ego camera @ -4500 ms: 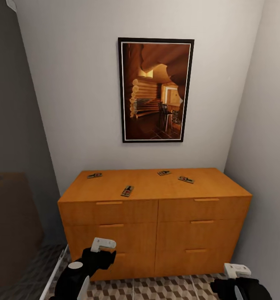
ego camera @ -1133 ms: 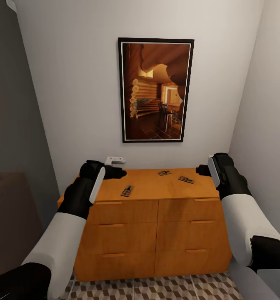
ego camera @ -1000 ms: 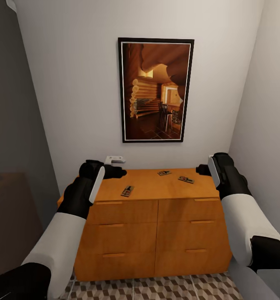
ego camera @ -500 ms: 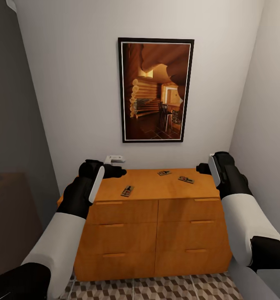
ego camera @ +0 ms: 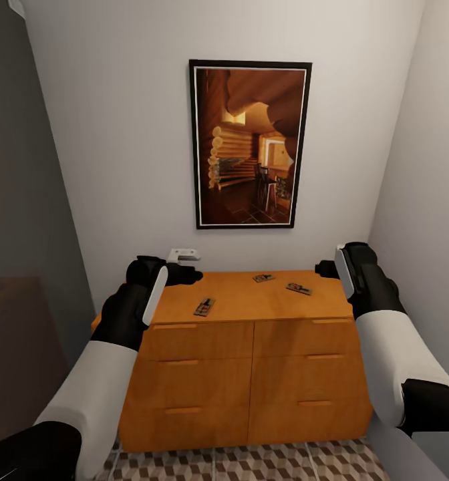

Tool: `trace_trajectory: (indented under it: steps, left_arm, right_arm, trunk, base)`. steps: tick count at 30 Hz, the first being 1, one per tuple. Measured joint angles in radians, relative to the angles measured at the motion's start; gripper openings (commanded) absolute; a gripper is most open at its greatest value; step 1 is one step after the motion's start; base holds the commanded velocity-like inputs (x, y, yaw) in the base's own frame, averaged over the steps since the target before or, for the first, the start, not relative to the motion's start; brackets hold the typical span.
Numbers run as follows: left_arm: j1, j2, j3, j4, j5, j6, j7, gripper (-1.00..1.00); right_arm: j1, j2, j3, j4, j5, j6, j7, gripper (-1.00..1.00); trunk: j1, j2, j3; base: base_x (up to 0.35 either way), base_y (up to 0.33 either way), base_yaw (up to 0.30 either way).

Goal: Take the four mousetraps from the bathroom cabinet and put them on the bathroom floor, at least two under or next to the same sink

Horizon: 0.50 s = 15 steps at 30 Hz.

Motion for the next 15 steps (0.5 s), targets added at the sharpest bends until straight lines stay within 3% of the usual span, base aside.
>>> trace_trajectory:
  steps: [15]
  left_arm:
    - [0.000,-0.002,-0.004,0.002,0.003,-0.004,0.000,1.00]
  right_arm:
    - [0.000,-0.002,0.013,-0.001,-0.001,0.000,0.000,1.00]
  trunk:
    - [0.000,0.000,0.000]
  base:
    - [0.267,0.000,0.000]
